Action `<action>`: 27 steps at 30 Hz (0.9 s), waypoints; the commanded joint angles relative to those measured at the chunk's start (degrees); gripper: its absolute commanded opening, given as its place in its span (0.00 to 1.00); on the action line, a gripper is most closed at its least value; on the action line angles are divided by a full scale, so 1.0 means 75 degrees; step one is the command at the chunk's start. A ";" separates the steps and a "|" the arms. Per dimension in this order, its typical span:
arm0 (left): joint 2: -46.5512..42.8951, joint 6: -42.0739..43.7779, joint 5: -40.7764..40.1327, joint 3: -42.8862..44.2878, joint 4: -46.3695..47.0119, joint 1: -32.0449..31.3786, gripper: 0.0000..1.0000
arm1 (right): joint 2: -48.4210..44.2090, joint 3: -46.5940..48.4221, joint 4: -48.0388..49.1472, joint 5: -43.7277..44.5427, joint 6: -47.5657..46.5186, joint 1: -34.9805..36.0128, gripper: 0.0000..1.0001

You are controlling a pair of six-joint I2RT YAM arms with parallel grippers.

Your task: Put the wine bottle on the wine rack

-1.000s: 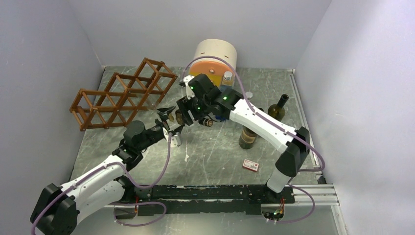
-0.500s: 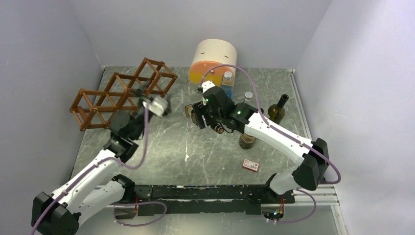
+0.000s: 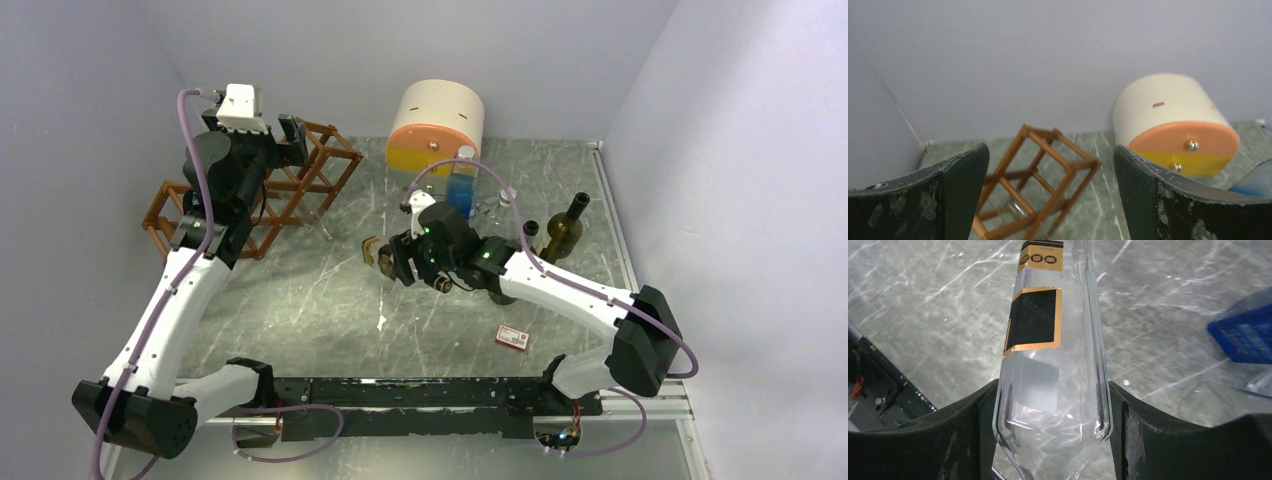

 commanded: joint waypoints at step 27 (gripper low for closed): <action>-0.1382 -0.2137 0.0858 0.1274 -0.4525 0.0255 0.98 | 0.3254 0.1971 0.5077 -0.0142 0.0835 0.2067 0.00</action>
